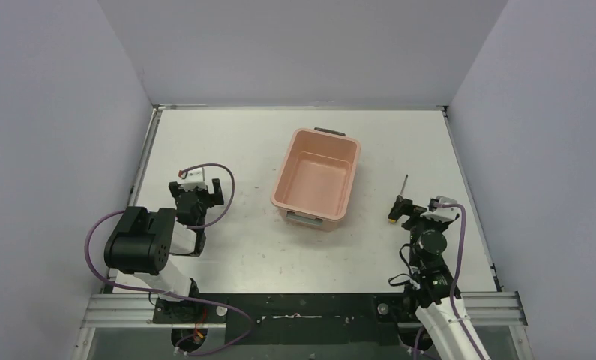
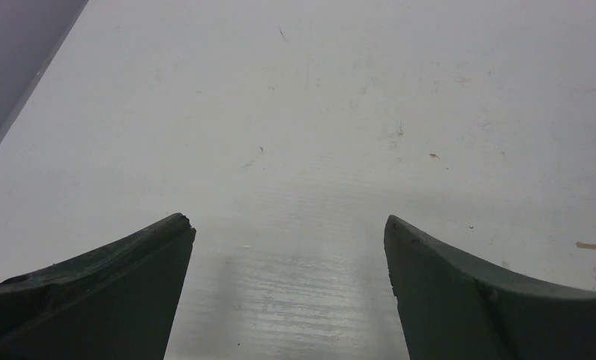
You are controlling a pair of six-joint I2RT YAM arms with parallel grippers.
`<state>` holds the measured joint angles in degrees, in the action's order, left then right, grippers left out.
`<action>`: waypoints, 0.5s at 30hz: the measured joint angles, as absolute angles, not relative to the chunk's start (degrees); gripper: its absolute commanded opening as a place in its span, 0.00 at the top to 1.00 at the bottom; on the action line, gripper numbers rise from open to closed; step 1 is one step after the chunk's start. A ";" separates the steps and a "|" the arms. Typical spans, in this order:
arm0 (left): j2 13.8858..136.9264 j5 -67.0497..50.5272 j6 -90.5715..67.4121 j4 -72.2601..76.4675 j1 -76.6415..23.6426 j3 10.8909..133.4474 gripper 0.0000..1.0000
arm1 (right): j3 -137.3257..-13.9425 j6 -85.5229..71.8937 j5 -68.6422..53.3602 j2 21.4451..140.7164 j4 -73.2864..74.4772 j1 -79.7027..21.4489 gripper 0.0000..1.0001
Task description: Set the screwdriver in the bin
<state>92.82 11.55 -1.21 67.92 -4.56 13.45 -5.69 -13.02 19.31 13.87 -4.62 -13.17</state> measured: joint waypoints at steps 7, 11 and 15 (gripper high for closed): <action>92.82 11.55 -1.21 67.92 -4.56 13.45 0.03 | -9.17 -14.39 18.81 18.81 -3.73 -13.17 0.00; 92.82 11.53 -1.21 67.92 -4.56 13.47 0.03 | -21.52 -16.32 18.85 32.45 1.02 -13.17 0.00; 92.84 11.55 -1.23 67.92 -4.56 13.45 0.03 | -40.16 -19.07 19.77 50.85 8.93 -12.84 0.00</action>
